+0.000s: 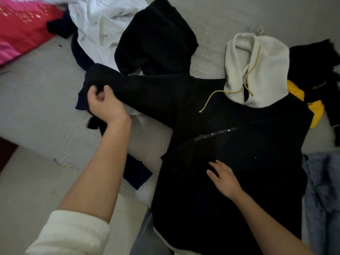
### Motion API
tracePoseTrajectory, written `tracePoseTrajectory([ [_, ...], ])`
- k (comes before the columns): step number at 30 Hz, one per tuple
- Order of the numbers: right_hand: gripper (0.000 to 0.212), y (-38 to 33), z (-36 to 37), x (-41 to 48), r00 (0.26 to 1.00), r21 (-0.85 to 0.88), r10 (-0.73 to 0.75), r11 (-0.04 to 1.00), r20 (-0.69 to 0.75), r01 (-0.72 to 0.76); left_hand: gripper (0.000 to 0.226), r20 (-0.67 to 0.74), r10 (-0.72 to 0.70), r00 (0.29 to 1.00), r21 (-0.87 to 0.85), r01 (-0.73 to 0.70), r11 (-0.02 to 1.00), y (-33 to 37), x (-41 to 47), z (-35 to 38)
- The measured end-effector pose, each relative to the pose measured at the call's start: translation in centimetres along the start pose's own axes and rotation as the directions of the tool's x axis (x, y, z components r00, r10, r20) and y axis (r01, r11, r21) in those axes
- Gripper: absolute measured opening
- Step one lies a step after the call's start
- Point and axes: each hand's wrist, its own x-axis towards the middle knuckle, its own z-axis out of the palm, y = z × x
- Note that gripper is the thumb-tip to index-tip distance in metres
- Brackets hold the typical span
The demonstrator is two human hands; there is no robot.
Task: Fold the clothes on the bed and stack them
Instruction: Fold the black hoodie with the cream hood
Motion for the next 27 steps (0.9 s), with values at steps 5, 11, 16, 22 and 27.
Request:
tracePoseTrajectory([
  [5, 0.043, 1.6, 0.7, -3.1, 0.953, 0.268, 0.057, 0.963, -0.297, 0.026, 0.022, 0.711, 0.583, 0.394, 0.066, -0.862, 0.502, -4.5, -12.0, -0.3],
  [11, 0.040, 8.2, 0.5, -5.7, 0.707, 0.786, 0.611, 0.605, -0.356, -0.127, 0.035, 0.966, 0.060, -0.250, -0.252, -0.968, 0.013, -14.7, -17.1, -6.1],
  [16, 0.042, 12.6, -0.1, -6.1, 0.579, 0.900, 0.774, 0.410, -0.256, -0.150, 0.032, 0.965, -0.172, -0.196, -0.193, -0.981, 0.038, -16.3, -16.8, -8.6],
  [22, 0.072, 11.3, -0.2, -4.7, 0.788, 0.875, 0.602, 0.443, -0.128, -0.197, 0.027, 0.963, -0.203, -0.176, -0.166, -0.984, 0.068, -15.1, -17.8, -8.1],
  [27, 0.032, 11.6, -2.0, -5.1, 0.808, 0.885, 0.562, 0.450, -0.177, -0.119, 0.029, 0.962, -0.165, -0.217, -0.202, -0.974, 0.103, -15.1, -17.5, -7.9],
])
